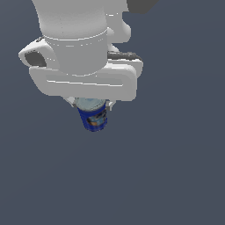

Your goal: Pick up the object and move it to a goal position.

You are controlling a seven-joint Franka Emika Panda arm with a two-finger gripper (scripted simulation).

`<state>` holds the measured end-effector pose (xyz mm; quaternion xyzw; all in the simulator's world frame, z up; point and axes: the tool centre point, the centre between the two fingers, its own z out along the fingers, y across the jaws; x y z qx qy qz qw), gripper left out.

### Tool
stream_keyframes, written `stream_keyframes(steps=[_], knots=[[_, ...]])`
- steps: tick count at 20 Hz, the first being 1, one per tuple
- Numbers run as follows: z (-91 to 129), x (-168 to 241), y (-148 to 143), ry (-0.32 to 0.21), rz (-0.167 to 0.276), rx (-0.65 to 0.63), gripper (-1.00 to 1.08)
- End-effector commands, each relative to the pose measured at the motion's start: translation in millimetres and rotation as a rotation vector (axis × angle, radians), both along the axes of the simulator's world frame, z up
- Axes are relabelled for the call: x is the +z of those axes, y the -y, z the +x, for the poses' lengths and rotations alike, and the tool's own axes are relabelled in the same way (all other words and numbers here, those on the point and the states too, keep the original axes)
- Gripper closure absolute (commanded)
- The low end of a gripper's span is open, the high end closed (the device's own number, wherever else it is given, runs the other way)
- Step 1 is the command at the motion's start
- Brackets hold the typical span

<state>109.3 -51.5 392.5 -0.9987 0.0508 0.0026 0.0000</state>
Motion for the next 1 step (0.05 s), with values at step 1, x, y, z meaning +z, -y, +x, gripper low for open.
stream_keyframes(steps=[1], knots=[[0.6,3.5,0.1,0.005,0.000,0.000,1.08]])
